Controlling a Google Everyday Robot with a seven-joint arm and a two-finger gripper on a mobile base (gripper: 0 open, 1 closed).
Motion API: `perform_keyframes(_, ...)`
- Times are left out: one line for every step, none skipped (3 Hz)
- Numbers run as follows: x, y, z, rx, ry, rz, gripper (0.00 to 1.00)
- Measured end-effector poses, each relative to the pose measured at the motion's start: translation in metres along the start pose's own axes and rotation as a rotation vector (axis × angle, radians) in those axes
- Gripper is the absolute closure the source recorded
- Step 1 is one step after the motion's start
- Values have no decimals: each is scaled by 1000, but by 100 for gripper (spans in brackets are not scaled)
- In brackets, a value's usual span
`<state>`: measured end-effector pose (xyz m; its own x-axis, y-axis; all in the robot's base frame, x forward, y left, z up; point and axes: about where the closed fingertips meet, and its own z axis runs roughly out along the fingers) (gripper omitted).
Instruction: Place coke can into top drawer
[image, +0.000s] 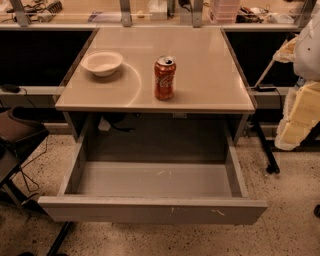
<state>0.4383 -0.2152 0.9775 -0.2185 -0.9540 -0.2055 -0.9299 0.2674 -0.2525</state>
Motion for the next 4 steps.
perform_keyframes(0,0,0,0,0,0,0)
perform_keyframes(-10,-14,-1,8,-23,-14,0)
perform_keyframes(-31,-57,8,31,-86,-18,0)
perform_keyframes(-54,-102,15,55,-197,-20,0)
